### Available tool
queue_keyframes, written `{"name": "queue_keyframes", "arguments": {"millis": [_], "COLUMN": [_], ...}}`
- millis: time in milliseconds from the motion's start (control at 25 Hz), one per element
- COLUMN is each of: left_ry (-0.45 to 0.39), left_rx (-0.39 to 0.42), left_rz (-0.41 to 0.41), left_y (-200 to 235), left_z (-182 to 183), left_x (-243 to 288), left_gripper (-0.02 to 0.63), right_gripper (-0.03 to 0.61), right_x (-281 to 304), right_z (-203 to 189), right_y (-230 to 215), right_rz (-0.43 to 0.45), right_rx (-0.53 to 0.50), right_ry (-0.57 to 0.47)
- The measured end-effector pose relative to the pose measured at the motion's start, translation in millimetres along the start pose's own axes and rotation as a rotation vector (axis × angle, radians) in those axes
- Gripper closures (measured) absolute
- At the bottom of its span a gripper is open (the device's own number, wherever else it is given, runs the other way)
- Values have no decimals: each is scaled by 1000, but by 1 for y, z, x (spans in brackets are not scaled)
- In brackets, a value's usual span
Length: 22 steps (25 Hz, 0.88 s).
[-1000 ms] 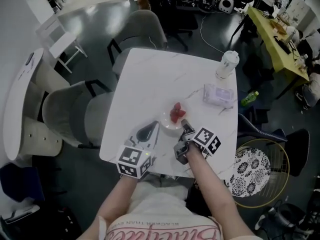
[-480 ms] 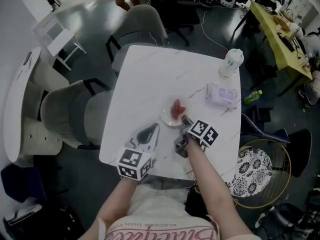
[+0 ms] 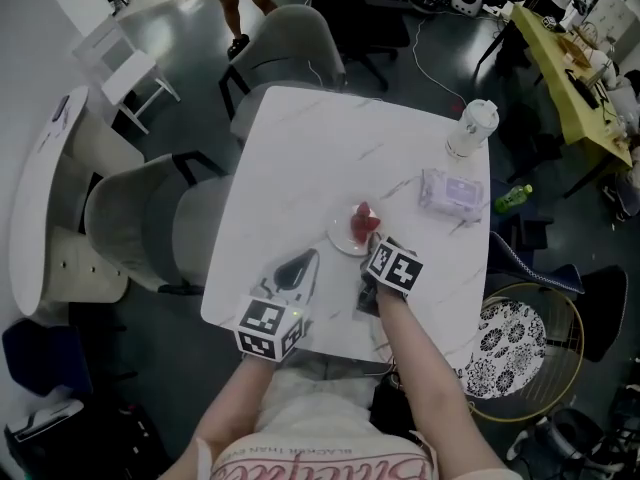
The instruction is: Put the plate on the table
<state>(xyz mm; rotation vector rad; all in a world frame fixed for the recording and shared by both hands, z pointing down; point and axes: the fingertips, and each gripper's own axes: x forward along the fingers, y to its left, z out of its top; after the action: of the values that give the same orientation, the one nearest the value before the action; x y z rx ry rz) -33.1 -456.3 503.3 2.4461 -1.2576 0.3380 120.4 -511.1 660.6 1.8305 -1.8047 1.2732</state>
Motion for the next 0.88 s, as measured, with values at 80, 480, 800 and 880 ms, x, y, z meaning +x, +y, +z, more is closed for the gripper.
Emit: {"name": "queue_keyframes", "arguments": {"millis": [80,480,800,880], "left_ry": [1,-11,-55,-68], "left_rx": [8,27,43,49], "left_rz": [2,0,-11,-19], "left_y": [0,-1,-14,-20], "left_z": [1,10,23,26], "left_x": [2,3,2,0], "left_gripper": [611,609,609,609], "right_gripper": [476,482,542,551], "right_x": [0,-25,-102,-122], "right_z": [0,26,52,53], "right_y": [1,6,45,57], "right_rz": [-14,-67,46,102], "right_rx": [-71,-386,-512,-525], "right_ry": [1,-123,-367,-407]}}
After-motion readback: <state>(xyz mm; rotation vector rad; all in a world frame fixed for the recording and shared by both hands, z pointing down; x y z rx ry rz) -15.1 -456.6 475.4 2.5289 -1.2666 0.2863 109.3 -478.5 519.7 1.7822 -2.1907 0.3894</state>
